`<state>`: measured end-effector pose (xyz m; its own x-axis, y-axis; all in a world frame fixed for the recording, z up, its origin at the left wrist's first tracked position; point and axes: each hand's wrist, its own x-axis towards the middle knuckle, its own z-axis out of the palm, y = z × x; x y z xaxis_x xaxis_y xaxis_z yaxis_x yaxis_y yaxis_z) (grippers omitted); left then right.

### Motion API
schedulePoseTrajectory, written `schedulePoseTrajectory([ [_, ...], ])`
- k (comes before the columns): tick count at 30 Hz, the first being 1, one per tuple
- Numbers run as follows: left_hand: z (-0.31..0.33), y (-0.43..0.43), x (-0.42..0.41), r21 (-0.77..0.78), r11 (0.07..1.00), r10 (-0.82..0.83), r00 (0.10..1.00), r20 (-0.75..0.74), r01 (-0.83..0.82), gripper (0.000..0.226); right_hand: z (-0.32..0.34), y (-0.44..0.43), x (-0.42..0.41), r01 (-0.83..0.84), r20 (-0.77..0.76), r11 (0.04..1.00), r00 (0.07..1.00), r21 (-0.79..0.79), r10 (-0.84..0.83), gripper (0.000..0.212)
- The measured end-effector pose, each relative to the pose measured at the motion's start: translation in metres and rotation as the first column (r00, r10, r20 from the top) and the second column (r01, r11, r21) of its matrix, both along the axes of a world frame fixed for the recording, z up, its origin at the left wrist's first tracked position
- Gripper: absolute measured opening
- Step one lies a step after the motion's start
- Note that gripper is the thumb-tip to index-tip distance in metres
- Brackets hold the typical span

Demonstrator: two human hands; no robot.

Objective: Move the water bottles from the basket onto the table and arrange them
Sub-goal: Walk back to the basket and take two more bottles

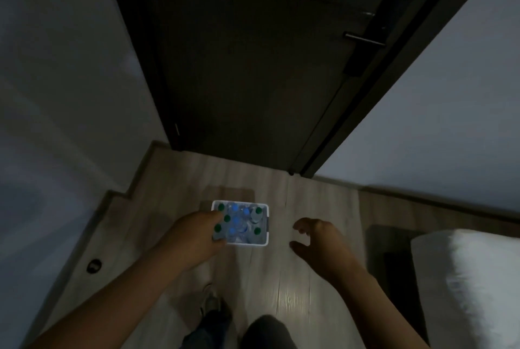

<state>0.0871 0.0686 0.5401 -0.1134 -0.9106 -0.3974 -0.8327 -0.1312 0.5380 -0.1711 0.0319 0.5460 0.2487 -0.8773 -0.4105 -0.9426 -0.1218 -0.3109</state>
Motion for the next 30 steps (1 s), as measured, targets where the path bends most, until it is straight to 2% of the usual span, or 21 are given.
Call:
schedulePoseTrajectory([
  [4,-0.02,-0.029,0.003,0.049,0.998,0.036,0.999,0.027,-0.037,0.026,-0.018,-0.036,0.003,-0.026,-0.006,0.999,1.0,0.038,0.026,0.042],
  [9,-0.055,-0.058,-0.001,0.036,0.989,0.143,0.988,0.054,-0.145,0.034,-0.054,-0.082,0.003,-0.05,0.027,0.994,0.998,0.099,0.048,0.044],
  [14,-0.122,-0.082,-0.004,0.02,0.98,0.196,0.977,0.078,-0.198,0.035,-0.114,-0.125,0.002,-0.102,0.014,0.984,0.995,0.144,0.101,0.044],
  [17,-0.173,-0.09,-0.003,-0.043,0.981,0.189,0.98,0.055,-0.187,0.046,-0.159,-0.146,0.002,-0.117,-0.002,0.98,0.993,0.162,0.119,0.045],
  [20,-0.228,-0.097,0.002,0.016,0.974,0.226,0.972,0.071,-0.227,0.038,-0.211,-0.16,0.004,-0.12,-0.001,0.978,0.993,0.171,0.122,0.045],
  [25,-0.324,-0.106,0.012,0.04,0.951,0.303,0.949,0.082,-0.307,0.043,-0.305,-0.176,0.01,-0.098,0.026,0.981,0.995,0.167,0.095,0.046],
  [30,-0.428,-0.114,0.021,0.052,0.951,0.301,0.951,0.074,-0.305,0.046,-0.412,-0.19,0.018,-0.039,0.084,0.99,0.996,0.137,0.027,0.044],
])
